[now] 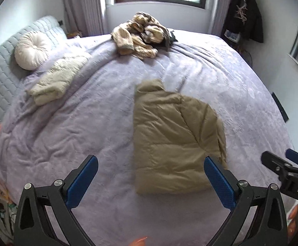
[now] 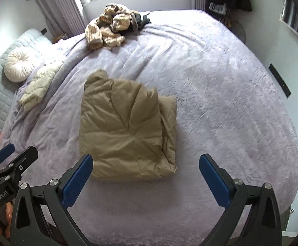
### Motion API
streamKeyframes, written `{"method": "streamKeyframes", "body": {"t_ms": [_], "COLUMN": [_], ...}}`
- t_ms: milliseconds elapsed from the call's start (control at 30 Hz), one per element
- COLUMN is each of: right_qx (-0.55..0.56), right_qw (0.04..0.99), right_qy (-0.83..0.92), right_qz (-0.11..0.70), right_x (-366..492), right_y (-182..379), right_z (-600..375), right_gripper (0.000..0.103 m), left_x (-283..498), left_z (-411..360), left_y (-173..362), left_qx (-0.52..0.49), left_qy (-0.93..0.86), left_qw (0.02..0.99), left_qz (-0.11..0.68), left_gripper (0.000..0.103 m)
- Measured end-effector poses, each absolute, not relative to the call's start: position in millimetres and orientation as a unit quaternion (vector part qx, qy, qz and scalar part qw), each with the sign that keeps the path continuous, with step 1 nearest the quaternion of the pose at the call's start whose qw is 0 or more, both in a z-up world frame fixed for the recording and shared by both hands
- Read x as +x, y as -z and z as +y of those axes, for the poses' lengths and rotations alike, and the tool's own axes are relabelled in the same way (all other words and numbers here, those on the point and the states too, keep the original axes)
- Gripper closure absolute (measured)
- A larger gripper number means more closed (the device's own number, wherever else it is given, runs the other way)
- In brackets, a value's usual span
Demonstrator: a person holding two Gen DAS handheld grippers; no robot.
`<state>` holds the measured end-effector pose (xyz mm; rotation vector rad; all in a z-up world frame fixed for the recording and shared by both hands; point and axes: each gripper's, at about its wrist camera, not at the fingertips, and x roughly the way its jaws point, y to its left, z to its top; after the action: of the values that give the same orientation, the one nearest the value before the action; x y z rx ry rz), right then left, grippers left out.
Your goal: Fold large clothes
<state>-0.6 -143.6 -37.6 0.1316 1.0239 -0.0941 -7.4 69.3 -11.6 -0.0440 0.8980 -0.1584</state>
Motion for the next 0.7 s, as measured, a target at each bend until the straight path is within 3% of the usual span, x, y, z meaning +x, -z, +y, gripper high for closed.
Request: {"method": "streamKeyframes", "body": {"t_ms": [233, 700], "right_qx": [0.041, 0.037], "right_qw": [0.892, 0.893], "right_qy": [0.06, 0.062], "right_qz": [0.447, 0.445], "right_x": [-5.5, -5.3], "right_y": [12.8, 6.4], "right_z": [-136.9, -130.9], "right_gripper": [0.0, 0.0], "left_x": [-11.7, -10.9], "left_z": [79.0, 84.0], "left_y": [-5.3, -3.1], "left_qx": [-0.016, -0.028], "left_qy": [0.046, 0.046], "left_qw": [0.908, 0.902], "left_qz": [0.417, 0.428], "left_gripper": [0.0, 0.0]}}
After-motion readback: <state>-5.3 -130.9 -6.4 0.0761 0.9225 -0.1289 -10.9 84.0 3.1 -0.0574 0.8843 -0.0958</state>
